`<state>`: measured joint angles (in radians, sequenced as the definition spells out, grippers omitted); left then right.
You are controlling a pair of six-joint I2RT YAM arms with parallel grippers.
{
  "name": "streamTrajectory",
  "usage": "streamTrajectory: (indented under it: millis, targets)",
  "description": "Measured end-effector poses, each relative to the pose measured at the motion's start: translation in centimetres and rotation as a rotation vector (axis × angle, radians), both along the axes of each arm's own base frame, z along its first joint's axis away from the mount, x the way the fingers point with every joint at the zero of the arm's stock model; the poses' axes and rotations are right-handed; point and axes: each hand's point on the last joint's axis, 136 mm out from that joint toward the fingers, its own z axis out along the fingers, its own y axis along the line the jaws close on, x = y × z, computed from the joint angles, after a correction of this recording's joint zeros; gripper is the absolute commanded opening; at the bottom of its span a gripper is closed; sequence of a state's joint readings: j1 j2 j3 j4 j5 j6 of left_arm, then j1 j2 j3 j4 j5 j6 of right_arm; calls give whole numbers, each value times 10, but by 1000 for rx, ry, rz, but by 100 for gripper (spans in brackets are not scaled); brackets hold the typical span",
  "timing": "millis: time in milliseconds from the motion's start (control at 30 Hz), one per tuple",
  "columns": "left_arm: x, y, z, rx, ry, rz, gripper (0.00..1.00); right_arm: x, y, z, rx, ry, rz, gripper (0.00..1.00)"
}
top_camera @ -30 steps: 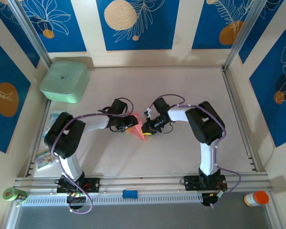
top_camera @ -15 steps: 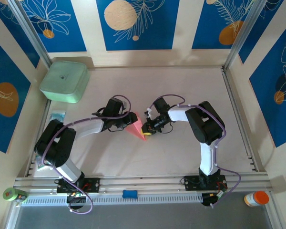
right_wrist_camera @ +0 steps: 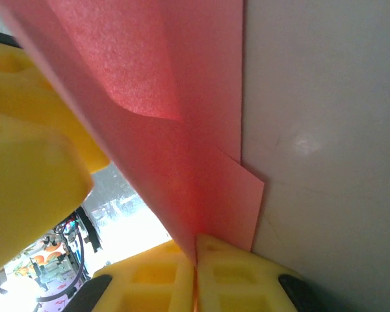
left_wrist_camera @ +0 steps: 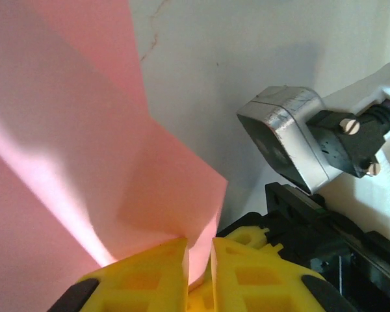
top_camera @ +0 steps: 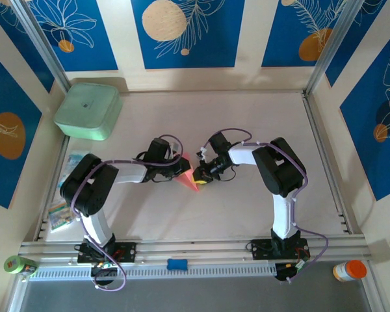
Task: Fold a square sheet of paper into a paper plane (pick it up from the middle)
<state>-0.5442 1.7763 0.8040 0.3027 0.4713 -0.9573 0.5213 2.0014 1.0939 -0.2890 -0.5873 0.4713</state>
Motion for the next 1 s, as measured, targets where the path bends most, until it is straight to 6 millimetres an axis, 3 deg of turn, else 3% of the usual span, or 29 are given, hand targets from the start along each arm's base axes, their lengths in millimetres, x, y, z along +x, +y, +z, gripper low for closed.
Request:
streamTrajectory:
  millis: [333, 1000]
  targets:
    - [-2, 7, -19, 7, 29, 21, 14, 0, 0, 1, -1, 3, 0, 12]
    - [4, 3, -16, -37, 2, 5, 20, 0, -1, -1, -3, -5, 11, 4]
